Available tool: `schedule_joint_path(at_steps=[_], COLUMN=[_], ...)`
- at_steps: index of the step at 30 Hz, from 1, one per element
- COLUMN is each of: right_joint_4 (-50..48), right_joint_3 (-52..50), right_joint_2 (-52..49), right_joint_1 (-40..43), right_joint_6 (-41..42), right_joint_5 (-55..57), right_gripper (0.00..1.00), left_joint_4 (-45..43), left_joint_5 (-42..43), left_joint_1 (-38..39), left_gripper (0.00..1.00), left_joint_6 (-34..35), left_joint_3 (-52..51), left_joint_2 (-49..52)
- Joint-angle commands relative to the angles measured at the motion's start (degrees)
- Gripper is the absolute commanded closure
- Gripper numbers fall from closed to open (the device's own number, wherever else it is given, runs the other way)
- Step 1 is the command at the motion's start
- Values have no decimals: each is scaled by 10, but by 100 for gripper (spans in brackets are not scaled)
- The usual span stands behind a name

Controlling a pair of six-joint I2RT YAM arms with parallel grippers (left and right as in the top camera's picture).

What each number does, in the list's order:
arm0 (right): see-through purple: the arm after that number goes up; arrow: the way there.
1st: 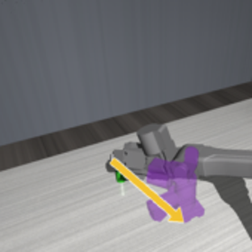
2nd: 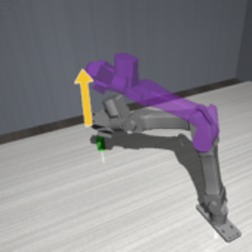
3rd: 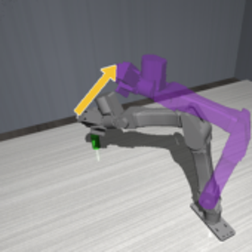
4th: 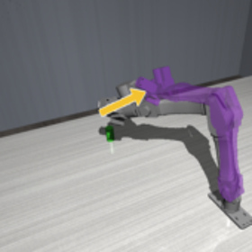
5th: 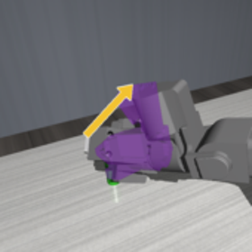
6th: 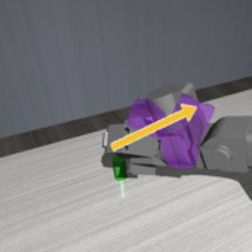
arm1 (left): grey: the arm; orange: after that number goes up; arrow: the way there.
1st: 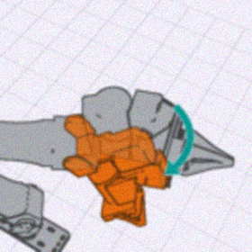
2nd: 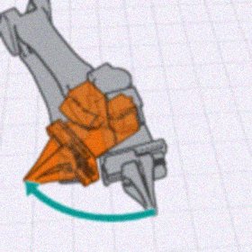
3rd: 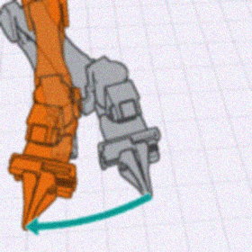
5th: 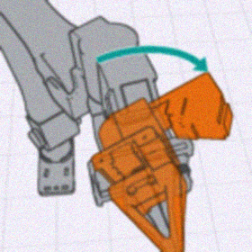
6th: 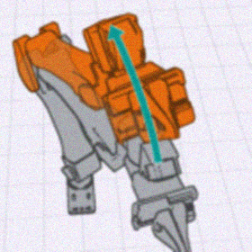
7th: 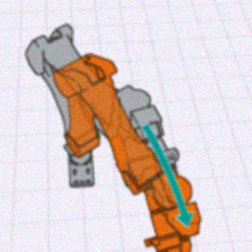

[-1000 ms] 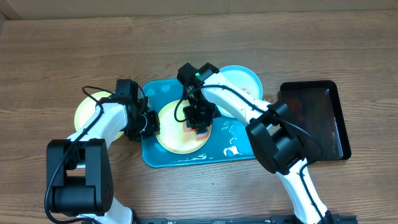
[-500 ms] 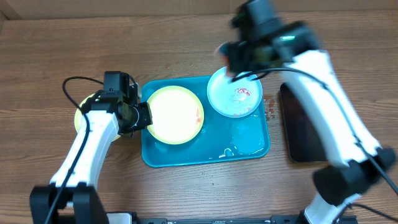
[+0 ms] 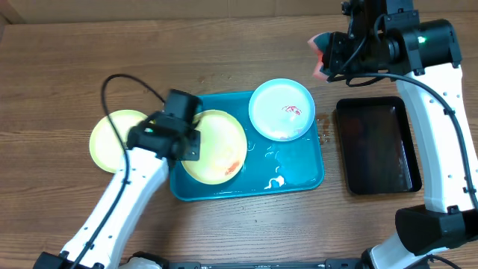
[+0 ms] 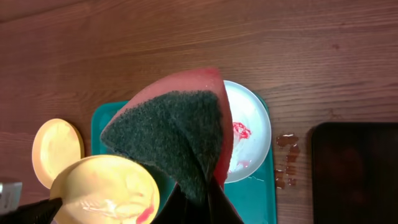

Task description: Clean dirty plates on tray and stack at the side

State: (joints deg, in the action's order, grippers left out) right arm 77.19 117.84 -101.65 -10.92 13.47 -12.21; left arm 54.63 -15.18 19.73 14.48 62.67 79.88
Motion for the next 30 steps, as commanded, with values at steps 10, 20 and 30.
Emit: schedule_joint_path(at_steps=[10,20,30], right_joint_4=[-1,4,7], right_joint_3=[9,9,9], right_joint_2=[6,6,6], right_joint_1=[4,4,4], right_joint_6=[0,0,0], right_joint_5=[-3,6,6], right_gripper=[96,96,96], left_joint_4=[23,-29,-60], left_joint_5=[-465,-744,-716], left_joint_1=[205,330,339], left_gripper=[96,96,96], left_joint_6=[42,25,-3], left_joint_3=[40,41,41], left_joint_2=[-14,-14,-14])
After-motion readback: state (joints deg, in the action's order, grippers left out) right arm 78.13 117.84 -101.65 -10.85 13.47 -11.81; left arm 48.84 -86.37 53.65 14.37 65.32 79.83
